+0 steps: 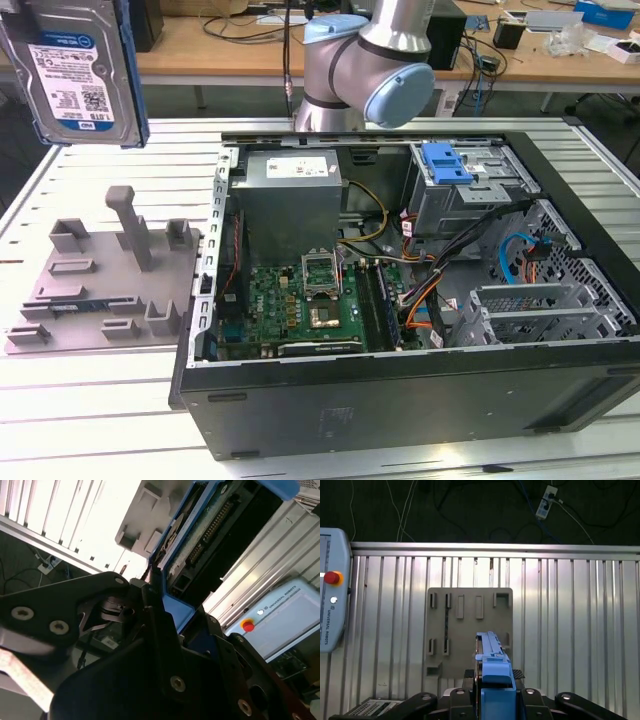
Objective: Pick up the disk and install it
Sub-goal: 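Pick up the disk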
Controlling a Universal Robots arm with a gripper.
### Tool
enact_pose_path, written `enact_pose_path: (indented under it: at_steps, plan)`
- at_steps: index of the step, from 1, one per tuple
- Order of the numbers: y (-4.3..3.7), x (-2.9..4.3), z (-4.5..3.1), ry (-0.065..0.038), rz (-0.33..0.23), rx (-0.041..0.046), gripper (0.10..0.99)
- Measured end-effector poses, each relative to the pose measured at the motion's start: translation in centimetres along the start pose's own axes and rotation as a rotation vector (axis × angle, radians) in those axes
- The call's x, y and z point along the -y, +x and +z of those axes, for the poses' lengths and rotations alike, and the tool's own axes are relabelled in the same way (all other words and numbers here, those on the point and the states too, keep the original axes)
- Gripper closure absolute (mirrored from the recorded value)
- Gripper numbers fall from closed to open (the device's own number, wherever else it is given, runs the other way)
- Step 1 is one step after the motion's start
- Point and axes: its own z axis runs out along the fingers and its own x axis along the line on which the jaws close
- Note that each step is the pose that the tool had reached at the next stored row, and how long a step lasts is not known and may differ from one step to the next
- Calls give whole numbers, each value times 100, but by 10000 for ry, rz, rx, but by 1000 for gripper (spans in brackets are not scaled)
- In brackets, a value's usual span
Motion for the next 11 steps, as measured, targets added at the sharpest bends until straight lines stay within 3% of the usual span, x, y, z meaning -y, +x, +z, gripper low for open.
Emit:
enact_pose_path:
  at_steps: [3, 7, 9, 11]
  plan:
    - [43, 105, -11, -14, -2, 0, 718]
    - [143, 335, -35, -32, -1, 0, 718]
    - [170, 408, -41, -32, -3, -1, 718]
    - [226, 541, -51, -32, -2, -6, 718]
